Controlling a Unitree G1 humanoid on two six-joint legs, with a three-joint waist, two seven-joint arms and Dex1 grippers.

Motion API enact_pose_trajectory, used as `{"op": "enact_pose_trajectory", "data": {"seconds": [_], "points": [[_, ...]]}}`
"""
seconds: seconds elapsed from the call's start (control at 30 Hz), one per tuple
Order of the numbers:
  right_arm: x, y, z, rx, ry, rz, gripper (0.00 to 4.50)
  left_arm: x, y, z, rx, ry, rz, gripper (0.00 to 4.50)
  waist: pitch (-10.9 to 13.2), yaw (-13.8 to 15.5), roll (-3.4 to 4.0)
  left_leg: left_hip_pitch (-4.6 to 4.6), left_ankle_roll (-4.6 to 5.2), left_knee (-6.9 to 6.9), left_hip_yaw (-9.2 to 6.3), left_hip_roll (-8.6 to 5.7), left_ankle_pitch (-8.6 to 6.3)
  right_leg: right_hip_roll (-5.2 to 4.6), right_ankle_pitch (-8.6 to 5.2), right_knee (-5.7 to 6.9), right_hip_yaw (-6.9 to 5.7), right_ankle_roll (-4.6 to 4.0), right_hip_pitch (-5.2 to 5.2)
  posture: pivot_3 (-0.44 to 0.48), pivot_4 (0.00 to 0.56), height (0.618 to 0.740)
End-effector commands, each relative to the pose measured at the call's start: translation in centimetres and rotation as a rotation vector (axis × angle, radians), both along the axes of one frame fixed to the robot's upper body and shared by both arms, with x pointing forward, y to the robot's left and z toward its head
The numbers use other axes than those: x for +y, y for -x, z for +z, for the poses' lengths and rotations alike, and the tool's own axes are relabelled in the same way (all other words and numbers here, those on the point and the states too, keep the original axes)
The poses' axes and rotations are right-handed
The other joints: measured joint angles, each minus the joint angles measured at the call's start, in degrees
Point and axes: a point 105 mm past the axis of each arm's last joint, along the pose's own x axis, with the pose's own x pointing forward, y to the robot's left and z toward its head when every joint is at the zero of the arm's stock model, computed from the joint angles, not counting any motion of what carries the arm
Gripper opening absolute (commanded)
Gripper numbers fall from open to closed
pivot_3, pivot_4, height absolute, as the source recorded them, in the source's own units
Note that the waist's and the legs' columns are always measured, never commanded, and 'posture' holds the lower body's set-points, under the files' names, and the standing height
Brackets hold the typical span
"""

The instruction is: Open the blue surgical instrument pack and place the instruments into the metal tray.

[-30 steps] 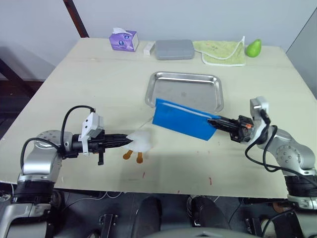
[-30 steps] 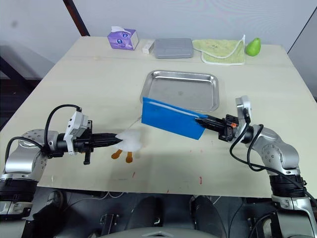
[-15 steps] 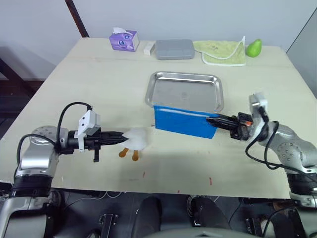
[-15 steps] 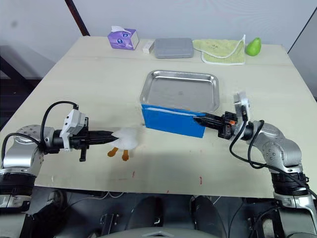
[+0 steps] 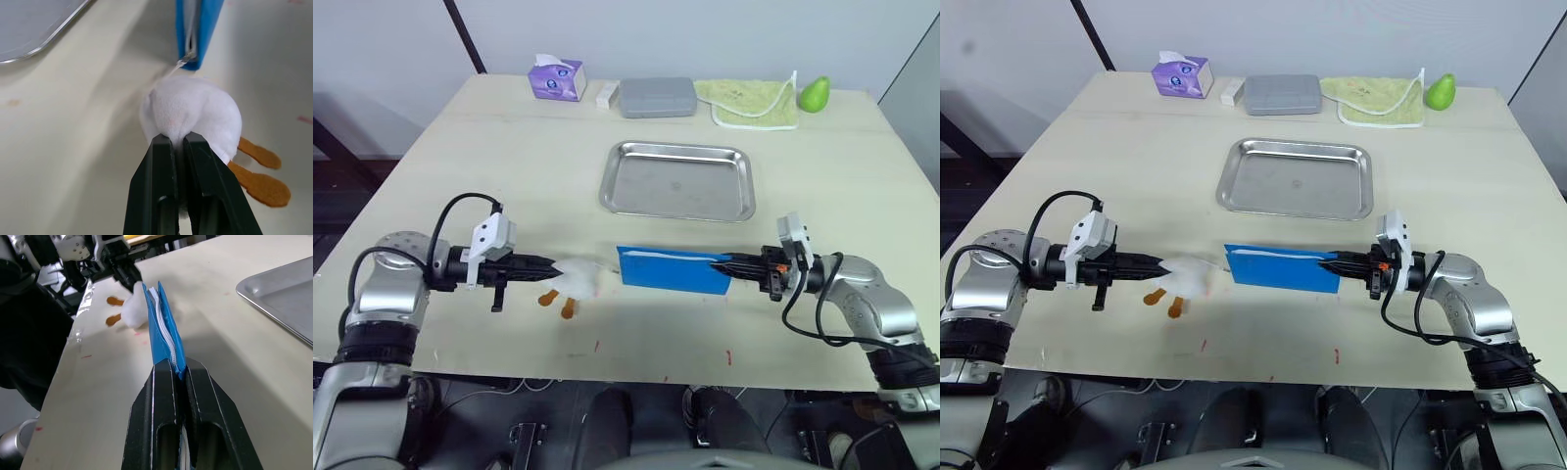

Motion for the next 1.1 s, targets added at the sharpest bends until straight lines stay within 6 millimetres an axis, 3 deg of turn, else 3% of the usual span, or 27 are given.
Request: {"op": "enact_pose_trajectory", "data": {"seconds": [0.03,0.17,0.27,0.4,0.43,0.5,0.8,0.93,1.1], "points": [[-0.2,0.2,-0.2,-0.029,0.027,0.01,0.0,0.4,0.1,0.2,-0.021,-0.011,-0.039,0.07,0.0,0.0,0.0,0.0,0.0,0.0,0.02,0.0,0.0,0.0,0.0,-0.01,0.01,0.0,0.0,0.0,0.15,0.74],[-0.2,0.3,-0.6,-0.028,0.044,0.015,0.0,0.7,0.0,-0.3,-0.009,0.002,-0.027,0.07,0.0,-0.1,0.0,0.0,0.0,0.0,0.02,0.01,0.0,0.0,0.0,0.01,0.01,0.0,-0.01,0.0,0.15,0.74],[-0.2,0.2,-0.8,-0.028,0.054,0.018,0.0,1.0,0.0,-0.2,-0.007,0.023,-0.016,1.03,0.0,-0.1,0.0,0.0,0.0,0.01,0.02,0.01,0.0,0.0,0.0,0.03,0.01,0.0,-0.01,0.0,0.15,0.74],[-0.3,0.2,-0.9,-0.028,0.058,0.018,0.0,2.2,0.4,0.5,0.001,0.078,0.041,3.08,0.0,-0.1,0.0,0.01,0.0,0.01,0.02,0.01,0.0,0.0,0.0,0.03,0.01,0.01,0.0,0.0,0.15,0.74],[-0.3,0.2,-1.0,-0.028,0.059,0.018,0.0,2.4,0.6,0.7,0.004,0.095,0.052,3.41,0.0,-0.1,0.0,0.01,0.0,0.01,0.03,0.01,0.0,0.0,0.0,0.03,0.01,0.0,0.0,0.0,0.15,0.74],[-0.3,0.1,-0.9,-0.029,0.059,0.017,0.0,3.1,1.0,2.2,0.027,0.182,0.097,4.45,0.0,-0.1,0.0,0.01,0.0,0.01,0.03,0.02,0.0,-0.01,0.0,0.03,0.01,0.0,0.0,0.0,0.15,0.74],[-0.7,0.0,-0.7,-0.036,0.062,0.019,0.0,3.4,2.3,5.8,0.008,0.349,0.13,4.45,0.0,0.0,-0.01,0.04,0.0,0.03,0.02,0.04,0.0,-0.02,0.0,0.06,-0.02,0.0,0.02,0.0,0.15,0.74],[-0.7,0.1,-0.6,-0.036,0.066,0.03,0.0,2.1,2.0,6.0,-0.002,0.366,0.103,4.45,0.0,0.1,-0.01,0.04,-0.01,0.03,0.02,0.04,0.0,-0.02,0.0,0.05,-0.02,0.0,0.02,0.0,0.15,0.74],[-0.3,0.2,-0.4,-0.037,0.064,0.041,0.0,-0.6,1.2,4.2,-0.005,0.336,0.048,4.45,0.0,0.2,-0.01,0.04,-0.01,0.05,0.03,0.03,0.0,-0.02,0.0,0.06,-0.02,0.01,0.03,0.0,0.15,0.74]]}}
